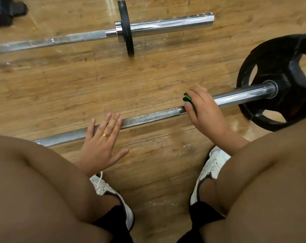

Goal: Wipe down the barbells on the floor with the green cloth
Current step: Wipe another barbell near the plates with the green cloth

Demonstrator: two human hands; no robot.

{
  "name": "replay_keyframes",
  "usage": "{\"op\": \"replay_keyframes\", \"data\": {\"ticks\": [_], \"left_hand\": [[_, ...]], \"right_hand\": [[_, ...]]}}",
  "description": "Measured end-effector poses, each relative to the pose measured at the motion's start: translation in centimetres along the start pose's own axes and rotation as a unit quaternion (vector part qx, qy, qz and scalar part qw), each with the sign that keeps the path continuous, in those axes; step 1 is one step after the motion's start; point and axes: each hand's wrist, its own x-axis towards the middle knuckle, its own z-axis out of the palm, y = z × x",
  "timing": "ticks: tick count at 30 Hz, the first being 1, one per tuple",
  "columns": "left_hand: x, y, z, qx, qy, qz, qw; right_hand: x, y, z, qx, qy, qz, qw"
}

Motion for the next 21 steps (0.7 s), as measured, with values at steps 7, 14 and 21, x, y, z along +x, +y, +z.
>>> {"op": "replay_keyframes", "data": {"ticks": [7,14,21], "left_hand": [[-1.8,1.7,0.6,0.022,0.043,0.003,0.999],[-3.2,2.5,0.5,0.036,0.048,0.017,0.998],[-3.3,2.5,0.8,0.059,0.051,0.012,0.997]], "right_hand": [[-4.0,-0.7,-0.6,-0.02,-0.001,-0.029,0.999],[-3.8,-0.7,-0.6,-0.03,0.006,-0.025,0.999],[-5.8,-1.2,0.0,-0.024,0.014,-0.008,1.0]]}}
